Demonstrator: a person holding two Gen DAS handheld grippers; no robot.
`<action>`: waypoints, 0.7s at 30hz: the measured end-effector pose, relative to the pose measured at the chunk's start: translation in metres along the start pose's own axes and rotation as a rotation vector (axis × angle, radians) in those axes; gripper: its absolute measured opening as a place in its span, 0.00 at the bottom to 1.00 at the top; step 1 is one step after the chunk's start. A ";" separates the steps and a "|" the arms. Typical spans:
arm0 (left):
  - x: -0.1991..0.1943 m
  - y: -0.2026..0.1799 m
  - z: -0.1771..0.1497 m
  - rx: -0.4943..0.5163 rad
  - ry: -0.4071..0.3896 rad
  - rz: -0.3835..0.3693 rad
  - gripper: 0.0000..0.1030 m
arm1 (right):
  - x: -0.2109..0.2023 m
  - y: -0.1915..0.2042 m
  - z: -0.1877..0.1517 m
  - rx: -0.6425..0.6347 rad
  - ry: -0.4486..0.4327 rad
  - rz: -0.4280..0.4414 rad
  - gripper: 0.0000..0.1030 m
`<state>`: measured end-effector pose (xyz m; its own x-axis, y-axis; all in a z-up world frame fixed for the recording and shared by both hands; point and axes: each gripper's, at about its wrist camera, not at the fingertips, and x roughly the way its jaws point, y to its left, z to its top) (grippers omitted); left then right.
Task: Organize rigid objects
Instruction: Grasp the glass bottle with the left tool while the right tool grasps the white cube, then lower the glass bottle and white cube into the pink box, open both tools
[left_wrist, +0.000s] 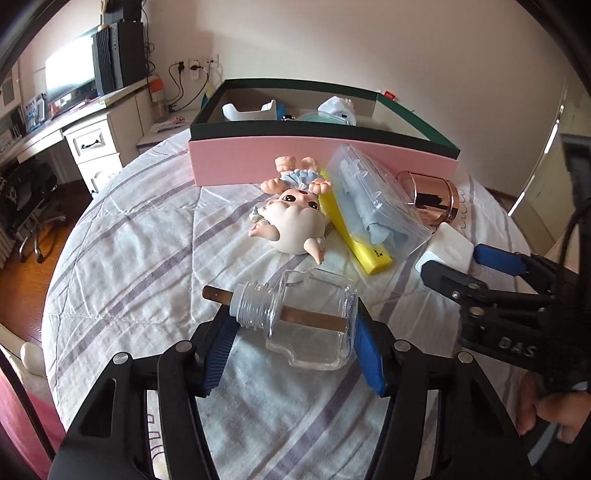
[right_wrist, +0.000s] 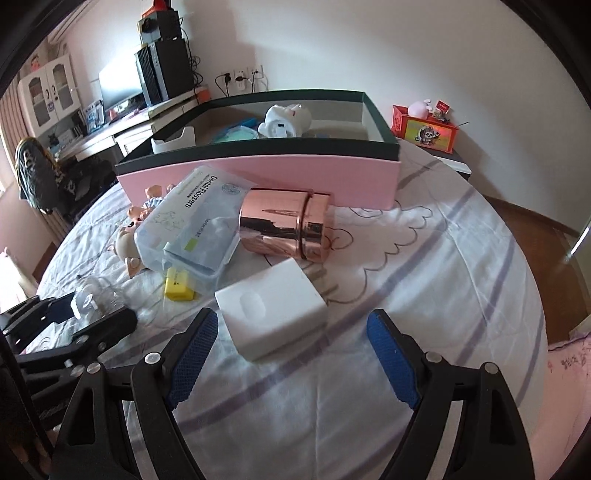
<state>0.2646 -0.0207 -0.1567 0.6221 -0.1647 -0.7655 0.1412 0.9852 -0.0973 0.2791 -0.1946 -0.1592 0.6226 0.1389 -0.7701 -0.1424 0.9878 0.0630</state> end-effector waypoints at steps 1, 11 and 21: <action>-0.003 0.002 0.000 -0.003 -0.006 -0.002 0.59 | 0.003 0.002 0.001 -0.010 0.007 -0.003 0.80; -0.024 0.006 0.004 0.001 -0.062 -0.019 0.59 | -0.018 0.010 -0.010 -0.020 -0.041 0.004 0.56; -0.052 -0.009 0.045 0.084 -0.177 -0.019 0.59 | -0.064 0.018 0.010 -0.022 -0.173 0.060 0.57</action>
<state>0.2657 -0.0231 -0.0876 0.7431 -0.1966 -0.6397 0.2137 0.9755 -0.0516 0.2445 -0.1854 -0.1021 0.7354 0.2091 -0.6445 -0.1983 0.9760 0.0903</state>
